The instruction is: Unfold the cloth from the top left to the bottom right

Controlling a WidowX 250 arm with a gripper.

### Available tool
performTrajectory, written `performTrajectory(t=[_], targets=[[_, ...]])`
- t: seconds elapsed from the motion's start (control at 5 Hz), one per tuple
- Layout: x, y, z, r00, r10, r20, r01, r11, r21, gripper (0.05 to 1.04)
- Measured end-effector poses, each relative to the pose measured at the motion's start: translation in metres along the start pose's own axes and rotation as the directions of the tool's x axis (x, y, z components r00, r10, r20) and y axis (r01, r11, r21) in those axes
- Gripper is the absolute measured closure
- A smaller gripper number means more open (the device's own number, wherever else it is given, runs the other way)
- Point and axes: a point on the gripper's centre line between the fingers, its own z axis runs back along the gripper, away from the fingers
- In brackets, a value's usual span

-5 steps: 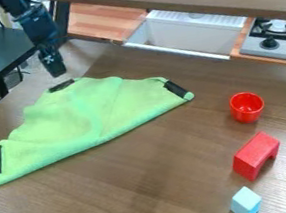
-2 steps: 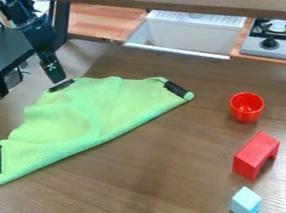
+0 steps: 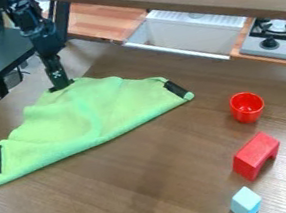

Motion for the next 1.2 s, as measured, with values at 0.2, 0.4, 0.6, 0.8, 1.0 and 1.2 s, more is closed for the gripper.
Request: performTrajectory(t=[0.2,0.4,0.6,0.8,1.0,1.2], targets=[[0.001,-0.003,-0.008,1.000,-0.009,-0.018,0.009,1.000,0.012,0.083],[-0.002,-0.004,-0.015,0.999,-0.017,-0.044,0.019,0.999,0.030,0.082],[0.001,-0.006,-0.018,0.997,-0.041,-0.065,0.044,0.998,0.045,0.083],[0.000,-0.006,-0.018,0.996,-0.059,-0.071,0.062,0.997,0.042,0.130],[0.002,-0.009,-0.019,0.996,-0.070,-0.058,0.072,0.997,0.026,0.436],[0.003,-0.012,-0.018,0.996,-0.080,-0.050,0.080,0.997,0.002,0.702]])
